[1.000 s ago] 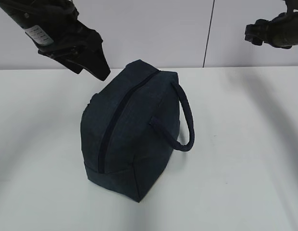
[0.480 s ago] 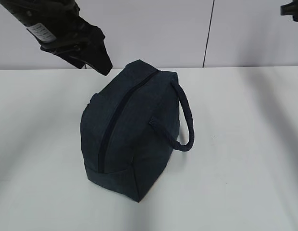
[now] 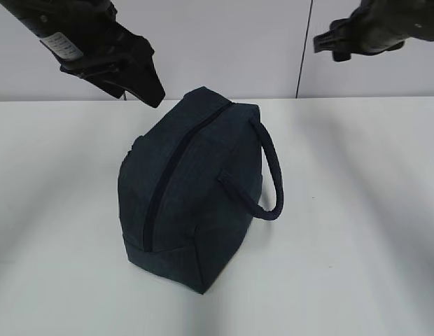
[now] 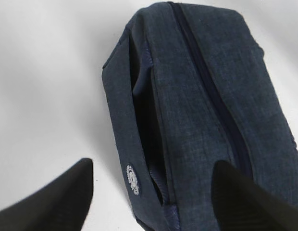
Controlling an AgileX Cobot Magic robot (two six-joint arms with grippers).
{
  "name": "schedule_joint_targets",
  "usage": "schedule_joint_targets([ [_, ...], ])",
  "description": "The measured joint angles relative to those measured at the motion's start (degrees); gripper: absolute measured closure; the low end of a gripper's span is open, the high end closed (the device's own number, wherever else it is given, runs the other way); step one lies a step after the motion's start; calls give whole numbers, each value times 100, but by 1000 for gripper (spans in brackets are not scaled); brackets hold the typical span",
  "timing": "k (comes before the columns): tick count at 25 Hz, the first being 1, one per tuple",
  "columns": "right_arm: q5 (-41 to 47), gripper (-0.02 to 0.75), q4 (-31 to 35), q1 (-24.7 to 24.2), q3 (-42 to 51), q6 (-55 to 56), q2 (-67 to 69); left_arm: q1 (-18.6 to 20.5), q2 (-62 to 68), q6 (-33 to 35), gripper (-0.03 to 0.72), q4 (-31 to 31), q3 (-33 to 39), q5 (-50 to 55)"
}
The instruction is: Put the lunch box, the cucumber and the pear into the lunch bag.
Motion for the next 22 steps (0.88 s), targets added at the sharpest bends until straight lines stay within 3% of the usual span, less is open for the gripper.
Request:
schedule_joint_targets([
  [3,159,367,788,356,0,-513,-124,0,0,0,232,0,0,22],
  [7,574,398,1770,777,0,-1603,-263,0,0,0,232,0,0,88],
  [12,1033,400,2258,1326,0,-2424,-543,0,0,0,232,208,0,88],
  [15,1258,400,2460,1457,0,-2664,-884,0,0,-13,232,533,0,135],
  [22,1976,401,3951,1482,33,-4259,-1811,0,0,-74,232,685,0,251],
])
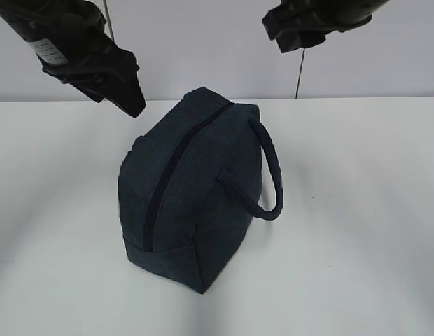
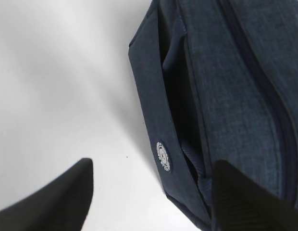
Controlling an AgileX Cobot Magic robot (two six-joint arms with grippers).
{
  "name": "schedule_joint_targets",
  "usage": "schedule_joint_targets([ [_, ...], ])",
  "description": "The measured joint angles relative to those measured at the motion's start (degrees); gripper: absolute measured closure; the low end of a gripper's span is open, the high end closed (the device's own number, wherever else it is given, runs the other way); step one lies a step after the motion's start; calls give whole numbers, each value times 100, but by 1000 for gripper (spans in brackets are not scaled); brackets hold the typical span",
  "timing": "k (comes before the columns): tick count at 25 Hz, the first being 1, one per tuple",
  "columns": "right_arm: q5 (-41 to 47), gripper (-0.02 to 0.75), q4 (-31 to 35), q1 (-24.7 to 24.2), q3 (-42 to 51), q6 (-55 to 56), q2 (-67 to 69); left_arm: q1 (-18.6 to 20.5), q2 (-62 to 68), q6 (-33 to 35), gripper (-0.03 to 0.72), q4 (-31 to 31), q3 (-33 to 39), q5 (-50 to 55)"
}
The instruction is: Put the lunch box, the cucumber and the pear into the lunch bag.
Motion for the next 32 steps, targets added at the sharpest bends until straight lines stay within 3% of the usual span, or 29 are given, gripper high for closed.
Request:
schedule_joint_targets([
  [4,585,401,497,0,0,-672,-528,0,0,0,232,66,0,164],
  [9,1322,401,642,0,18,-783,-1098,0,-10,-2,232,195,0,320],
  [25,1649,399,753,0,1950,-1030,-3940,0,-1666,-73,237,-370,5,762],
  [32,1710,339,914,0,2725,-1042,-5671,0,-2717,-272,263,-750,25,827],
])
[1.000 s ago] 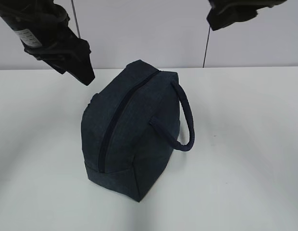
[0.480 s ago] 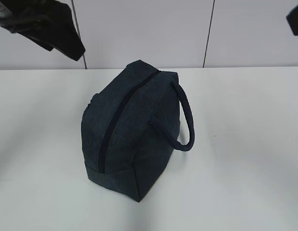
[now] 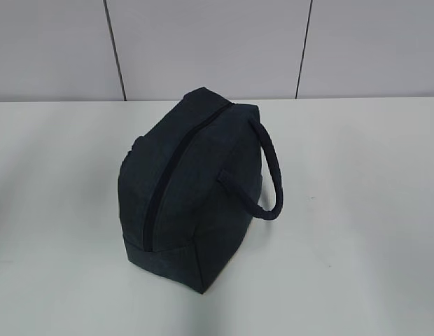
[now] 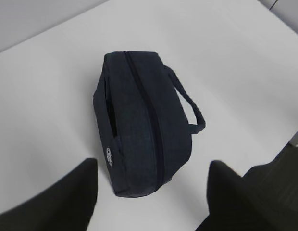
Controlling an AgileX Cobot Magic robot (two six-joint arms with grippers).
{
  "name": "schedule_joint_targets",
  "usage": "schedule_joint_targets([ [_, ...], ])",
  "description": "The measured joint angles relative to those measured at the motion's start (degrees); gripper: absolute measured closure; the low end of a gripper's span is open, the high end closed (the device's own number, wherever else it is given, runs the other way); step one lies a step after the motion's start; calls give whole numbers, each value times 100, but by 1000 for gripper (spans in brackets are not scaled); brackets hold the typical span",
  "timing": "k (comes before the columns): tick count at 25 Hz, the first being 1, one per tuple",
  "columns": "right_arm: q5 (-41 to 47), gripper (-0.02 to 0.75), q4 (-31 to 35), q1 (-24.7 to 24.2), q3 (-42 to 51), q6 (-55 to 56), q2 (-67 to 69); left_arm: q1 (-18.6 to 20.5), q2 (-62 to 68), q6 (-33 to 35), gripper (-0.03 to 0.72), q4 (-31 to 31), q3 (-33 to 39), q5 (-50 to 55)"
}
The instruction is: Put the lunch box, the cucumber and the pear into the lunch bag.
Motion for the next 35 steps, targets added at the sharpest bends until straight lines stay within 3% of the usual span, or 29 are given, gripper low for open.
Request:
schedule_joint_targets([
  [5,162,322,119,0,391,0,-1055,0,-910,-331,267,-19,697,11],
  [11,892,253,212,0,794,23,-1732,0,-2501,-626,270,-19,2422,56],
  [18,1017,241,223,0,1410,266,-2194,0,-4641,-683,270,5,3863,56],
  [26,1017,241,250,0,2280,299,-2665,0,-6056,-760,270,678,4555,122],
  [35,605,241,259,0,2833,309,-2991,0,-6547,-772,270,1217,5162,127],
])
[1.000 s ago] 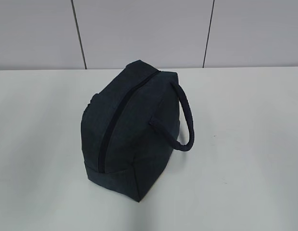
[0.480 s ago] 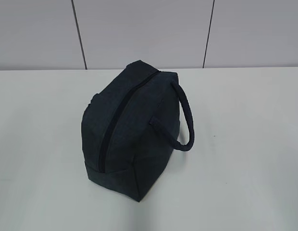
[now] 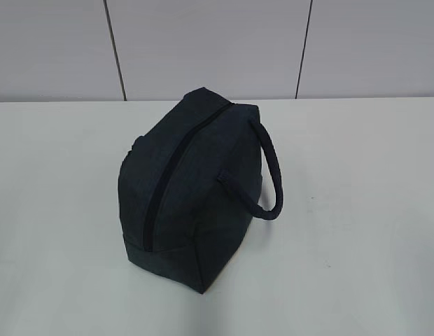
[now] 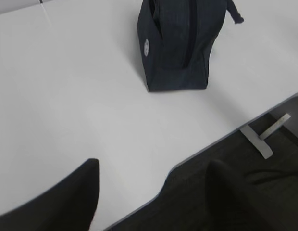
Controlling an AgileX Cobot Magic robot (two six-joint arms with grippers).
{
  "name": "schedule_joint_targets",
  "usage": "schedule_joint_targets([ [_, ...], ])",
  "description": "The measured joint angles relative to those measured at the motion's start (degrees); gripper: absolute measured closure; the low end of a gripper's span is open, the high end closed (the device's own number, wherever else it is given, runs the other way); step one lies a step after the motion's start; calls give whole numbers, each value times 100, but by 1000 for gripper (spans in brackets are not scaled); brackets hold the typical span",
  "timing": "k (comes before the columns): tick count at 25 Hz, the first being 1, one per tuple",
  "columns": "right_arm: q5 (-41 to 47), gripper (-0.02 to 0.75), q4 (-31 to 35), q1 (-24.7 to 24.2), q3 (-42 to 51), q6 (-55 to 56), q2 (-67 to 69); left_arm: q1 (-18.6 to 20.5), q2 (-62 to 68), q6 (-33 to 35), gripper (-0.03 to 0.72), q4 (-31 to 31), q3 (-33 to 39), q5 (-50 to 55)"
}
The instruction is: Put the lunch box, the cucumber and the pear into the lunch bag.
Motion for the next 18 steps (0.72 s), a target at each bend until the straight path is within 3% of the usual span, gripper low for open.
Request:
schedule_joint_targets([
  [6,-242,241,0,0,123,0,-12,0,0,0,270,-32,579,-373],
  [18,-264,241,0,0,123,8,-12,0,0,-4,270,-37,836,-954],
])
